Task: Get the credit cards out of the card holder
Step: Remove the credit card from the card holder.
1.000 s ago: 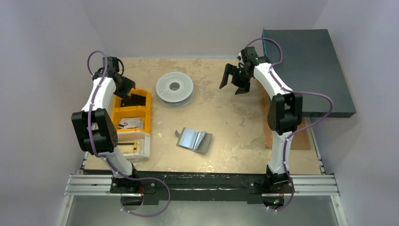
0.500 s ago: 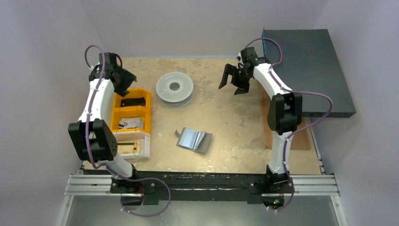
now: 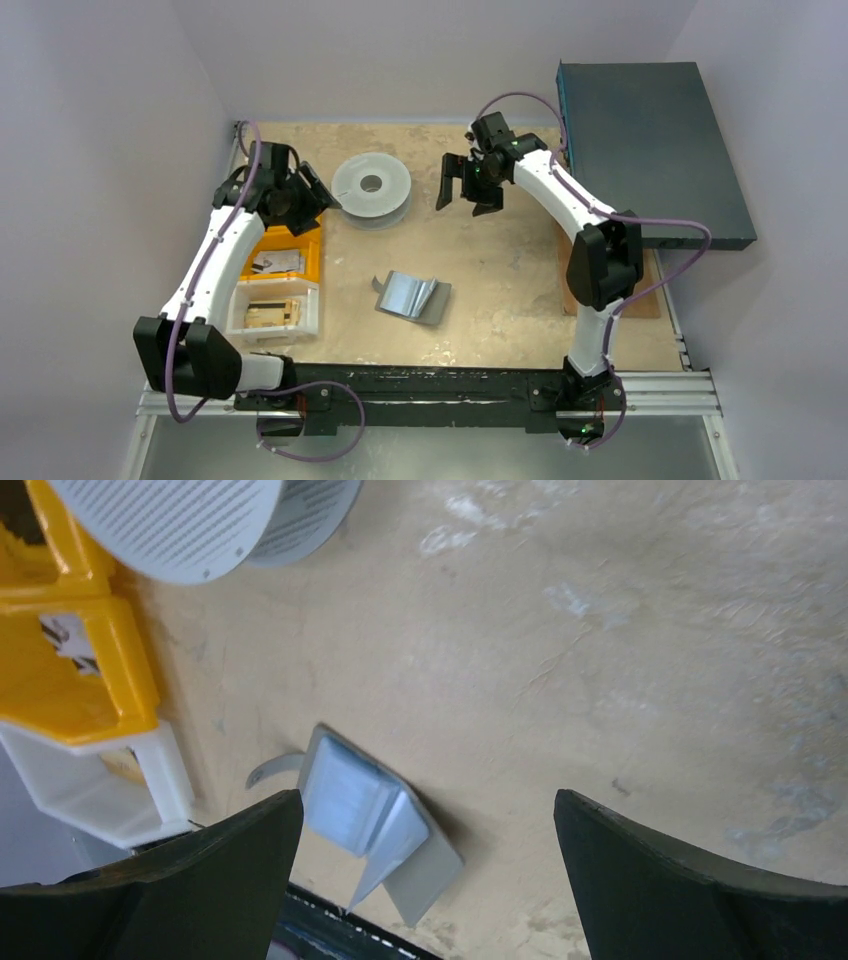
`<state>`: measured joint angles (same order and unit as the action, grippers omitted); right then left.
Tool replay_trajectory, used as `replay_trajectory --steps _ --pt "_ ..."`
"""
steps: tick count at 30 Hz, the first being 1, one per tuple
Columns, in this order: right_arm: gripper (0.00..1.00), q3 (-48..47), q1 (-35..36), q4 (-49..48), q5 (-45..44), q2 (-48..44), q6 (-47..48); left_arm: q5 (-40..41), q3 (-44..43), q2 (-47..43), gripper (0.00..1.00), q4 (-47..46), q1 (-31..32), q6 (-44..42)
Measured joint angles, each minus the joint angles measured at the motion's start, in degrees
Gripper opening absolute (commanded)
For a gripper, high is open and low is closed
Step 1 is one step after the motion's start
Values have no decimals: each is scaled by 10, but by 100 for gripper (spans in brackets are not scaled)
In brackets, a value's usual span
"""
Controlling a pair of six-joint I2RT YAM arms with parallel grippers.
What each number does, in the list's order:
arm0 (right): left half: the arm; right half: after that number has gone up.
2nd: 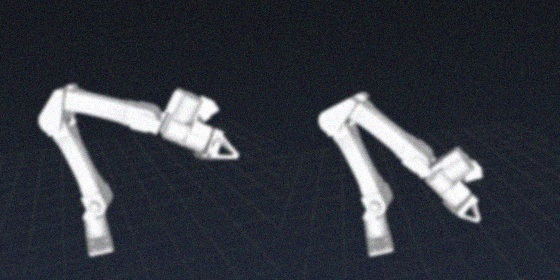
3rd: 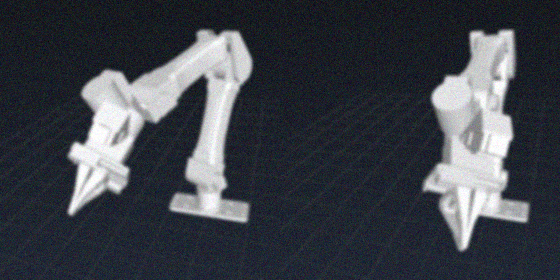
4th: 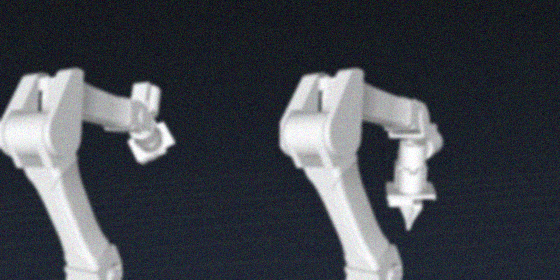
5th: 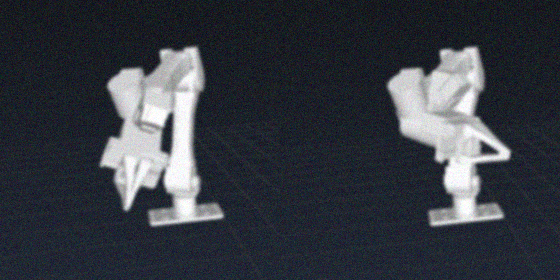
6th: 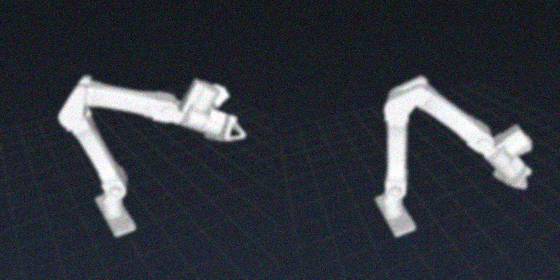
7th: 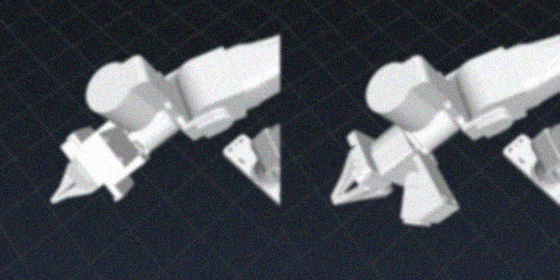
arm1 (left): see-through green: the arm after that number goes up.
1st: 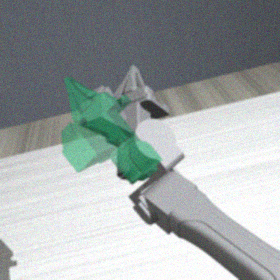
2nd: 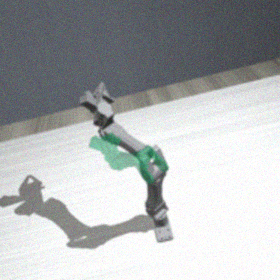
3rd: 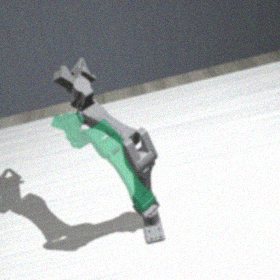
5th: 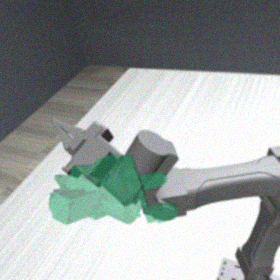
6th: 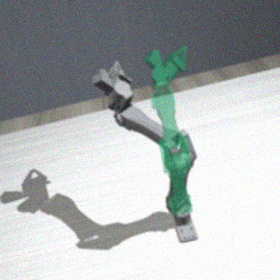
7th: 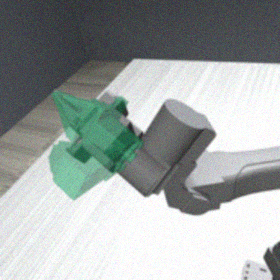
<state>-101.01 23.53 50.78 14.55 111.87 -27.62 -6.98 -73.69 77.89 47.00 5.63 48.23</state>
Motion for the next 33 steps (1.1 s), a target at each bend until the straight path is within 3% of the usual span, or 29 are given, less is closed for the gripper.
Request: replay_trajectory --steps 9,15,23,33 --pt "88 157 128 -85 -61 -130 -40 -22 128 -99 59 28 82 -26" --pt "78 264 253 -198 -125 -151 -89 -39 226 -165 60 17 98 -32" --pt "64 240 352 -254 -226 -51 -134 -55 332 -254 60 -14 102 -59" --pt "62 222 372 -202 -303 -39 -212 -109 391 -257 59 -90 102 -60"
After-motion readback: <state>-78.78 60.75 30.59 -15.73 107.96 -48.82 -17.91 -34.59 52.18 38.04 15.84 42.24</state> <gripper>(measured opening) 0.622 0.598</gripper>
